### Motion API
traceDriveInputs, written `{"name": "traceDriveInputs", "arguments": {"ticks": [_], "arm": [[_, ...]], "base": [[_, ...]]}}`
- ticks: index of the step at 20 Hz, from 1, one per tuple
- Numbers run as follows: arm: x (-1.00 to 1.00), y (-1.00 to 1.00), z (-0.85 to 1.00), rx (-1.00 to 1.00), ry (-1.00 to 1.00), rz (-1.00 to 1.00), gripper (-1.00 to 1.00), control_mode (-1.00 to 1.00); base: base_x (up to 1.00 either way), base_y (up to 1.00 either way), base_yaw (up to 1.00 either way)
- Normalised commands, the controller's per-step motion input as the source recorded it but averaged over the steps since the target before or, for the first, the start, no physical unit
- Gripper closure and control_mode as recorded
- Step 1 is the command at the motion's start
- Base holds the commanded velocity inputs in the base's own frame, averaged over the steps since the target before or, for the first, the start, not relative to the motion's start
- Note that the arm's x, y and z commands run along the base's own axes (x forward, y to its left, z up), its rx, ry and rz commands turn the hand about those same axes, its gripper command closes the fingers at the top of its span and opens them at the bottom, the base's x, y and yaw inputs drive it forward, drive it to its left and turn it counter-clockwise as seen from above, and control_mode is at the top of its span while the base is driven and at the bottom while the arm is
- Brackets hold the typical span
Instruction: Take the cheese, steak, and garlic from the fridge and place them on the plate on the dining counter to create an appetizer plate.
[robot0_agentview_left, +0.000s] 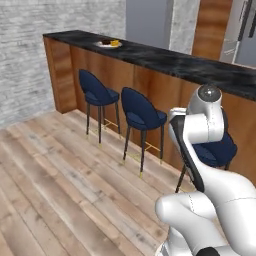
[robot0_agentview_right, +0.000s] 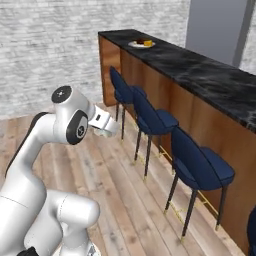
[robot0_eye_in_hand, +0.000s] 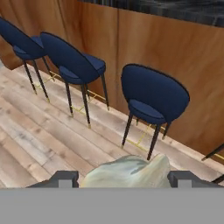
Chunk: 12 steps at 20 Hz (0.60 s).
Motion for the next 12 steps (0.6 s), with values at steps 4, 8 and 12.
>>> {"name": "traceDriveInputs", "arguments": {"ticks": [4, 8, 12], "arm": [[0.0, 0.0, 0.0, 0.0, 0.0, 0.0, 1.0, 1.0], [0.0, 0.0, 0.0, 0.0, 0.0, 0.0, 1.0, 1.0], [0.0, 0.0, 0.0, 0.0, 0.0, 0.0, 1.0, 1.0]], "base": [[1.0, 0.91, -0.36], [1.0, 1.0, -0.33], [1.0, 1.0, -0.32]]}}
